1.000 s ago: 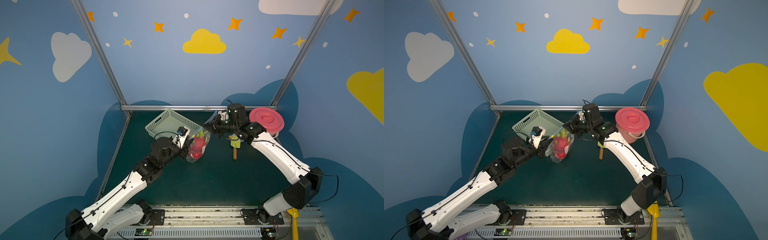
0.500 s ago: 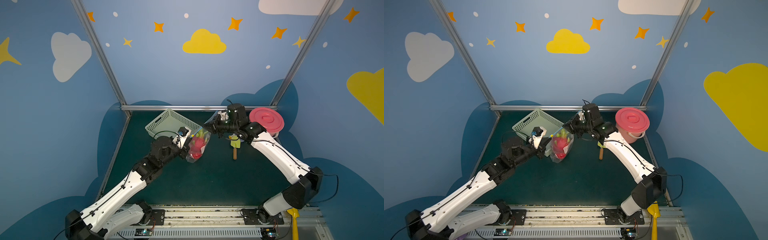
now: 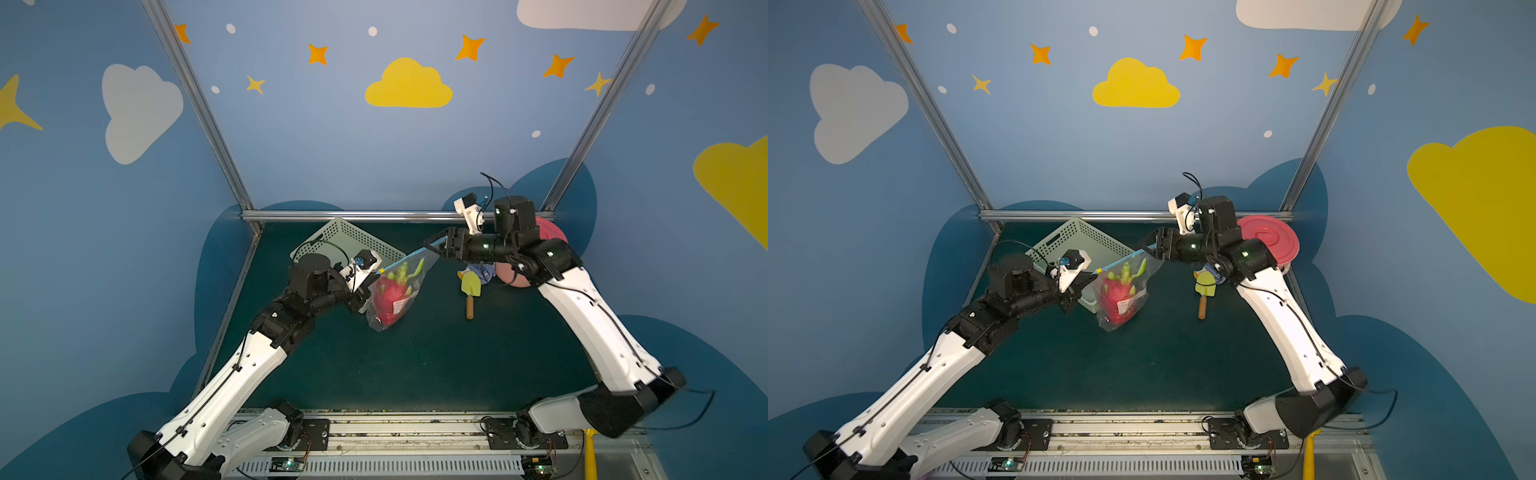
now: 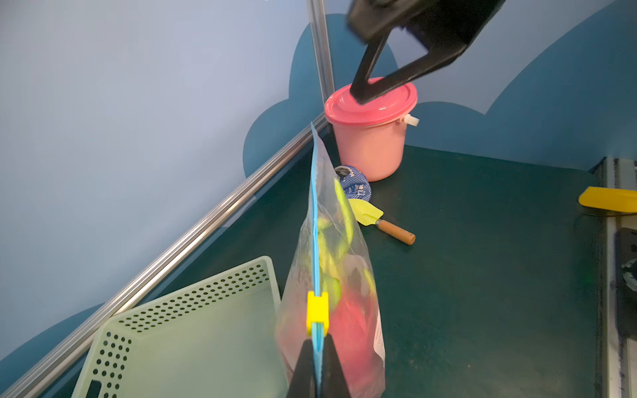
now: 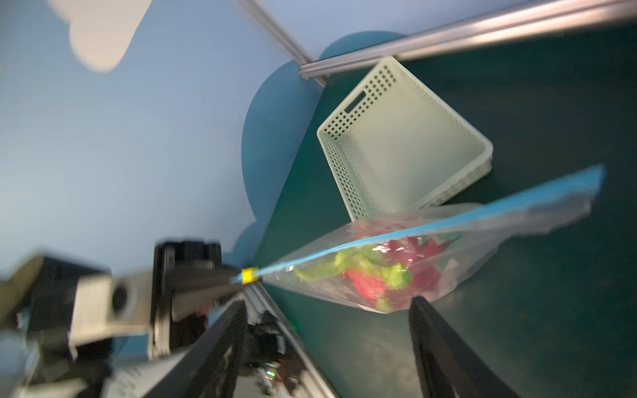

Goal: Open the zip-top bag and take out the dragon fruit
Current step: Pick up the zipper food storage bag at the center of the board.

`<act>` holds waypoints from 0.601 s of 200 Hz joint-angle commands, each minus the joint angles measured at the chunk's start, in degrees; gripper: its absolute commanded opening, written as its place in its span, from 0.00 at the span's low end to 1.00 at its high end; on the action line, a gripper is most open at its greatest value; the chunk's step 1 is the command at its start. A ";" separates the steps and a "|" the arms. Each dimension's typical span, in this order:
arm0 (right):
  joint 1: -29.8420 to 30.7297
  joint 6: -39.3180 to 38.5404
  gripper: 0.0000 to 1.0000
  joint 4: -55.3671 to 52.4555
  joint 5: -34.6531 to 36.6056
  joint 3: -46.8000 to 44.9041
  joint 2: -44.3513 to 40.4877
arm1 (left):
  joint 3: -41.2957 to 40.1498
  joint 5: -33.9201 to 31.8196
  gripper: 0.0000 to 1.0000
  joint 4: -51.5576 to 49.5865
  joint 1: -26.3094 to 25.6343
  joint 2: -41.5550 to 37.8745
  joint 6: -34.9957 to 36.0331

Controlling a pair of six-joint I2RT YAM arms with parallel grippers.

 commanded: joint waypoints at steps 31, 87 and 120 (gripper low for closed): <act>5.75 -48.85 0.47 -1.72 -11.14 -1.06 -0.66 | 4.22 8.07 0.04 -3.42 1.52 0.92 4.97; 8.89 -57.79 0.49 0.37 -12.00 2.33 6.80 | 6.24 10.23 0.03 -6.38 1.77 2.63 5.16; 9.09 -57.67 0.47 3.05 -14.98 4.51 10.59 | 6.42 10.25 0.03 -6.38 1.88 2.73 4.80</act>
